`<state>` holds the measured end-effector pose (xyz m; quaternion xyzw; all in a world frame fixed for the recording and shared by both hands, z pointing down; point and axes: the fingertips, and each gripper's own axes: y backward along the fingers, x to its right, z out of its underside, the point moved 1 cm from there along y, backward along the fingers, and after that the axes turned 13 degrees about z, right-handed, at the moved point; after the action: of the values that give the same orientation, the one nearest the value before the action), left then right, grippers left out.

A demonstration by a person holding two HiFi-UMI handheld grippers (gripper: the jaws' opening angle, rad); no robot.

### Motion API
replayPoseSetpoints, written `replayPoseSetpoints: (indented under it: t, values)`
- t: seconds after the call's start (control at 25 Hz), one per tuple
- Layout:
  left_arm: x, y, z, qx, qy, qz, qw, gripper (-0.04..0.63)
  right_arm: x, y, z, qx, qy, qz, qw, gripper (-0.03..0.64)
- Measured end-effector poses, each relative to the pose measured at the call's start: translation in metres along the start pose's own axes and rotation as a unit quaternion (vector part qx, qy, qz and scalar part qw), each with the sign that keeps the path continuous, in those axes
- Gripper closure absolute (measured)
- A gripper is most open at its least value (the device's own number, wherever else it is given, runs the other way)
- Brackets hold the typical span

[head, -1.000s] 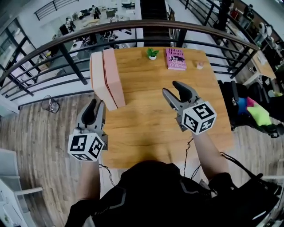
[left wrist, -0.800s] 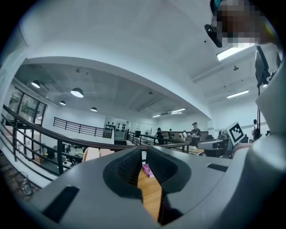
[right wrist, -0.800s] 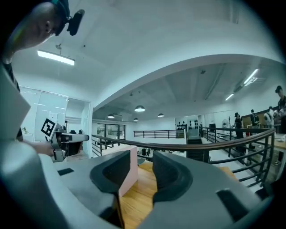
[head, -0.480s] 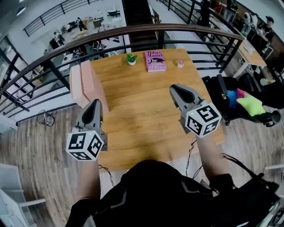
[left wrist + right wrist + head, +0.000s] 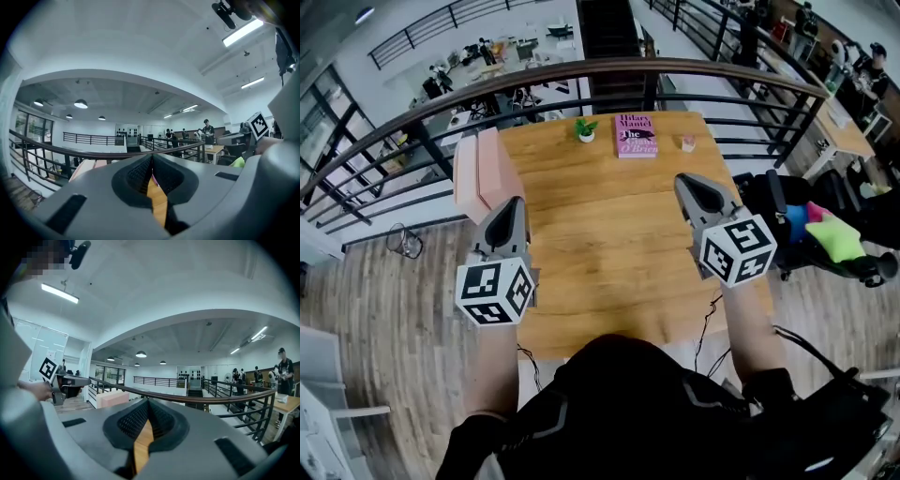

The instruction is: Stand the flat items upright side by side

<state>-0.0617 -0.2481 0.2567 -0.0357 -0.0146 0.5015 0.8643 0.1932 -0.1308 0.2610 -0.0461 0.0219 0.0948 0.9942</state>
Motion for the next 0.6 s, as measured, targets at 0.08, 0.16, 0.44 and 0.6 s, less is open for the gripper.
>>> replayPoseSetpoints:
  t: [0.08,0.16,0.44,0.6]
  values:
    - [0.004,0.0,-0.002,0.003,-0.006,-0.004,1.0,0.566,0.002,-0.001,0.0,-0.001,0.003,0.004,1.0,0.609]
    - [0.008,0.0,-0.001,0.004,-0.008,-0.007,0.9999,0.566,0.005,-0.001,0.0,-0.001,0.002,0.007,1.0,0.609]
    - [0.009,0.006,-0.001,0.001,-0.026,-0.035,0.999,0.566,0.01,0.0,-0.001,-0.002,0.005,0.017,1.0,0.609]
    - [0.006,0.01,0.001,-0.005,-0.04,-0.051,0.9979,0.565,0.013,0.002,0.003,-0.005,0.0,0.021,1.0,0.609]
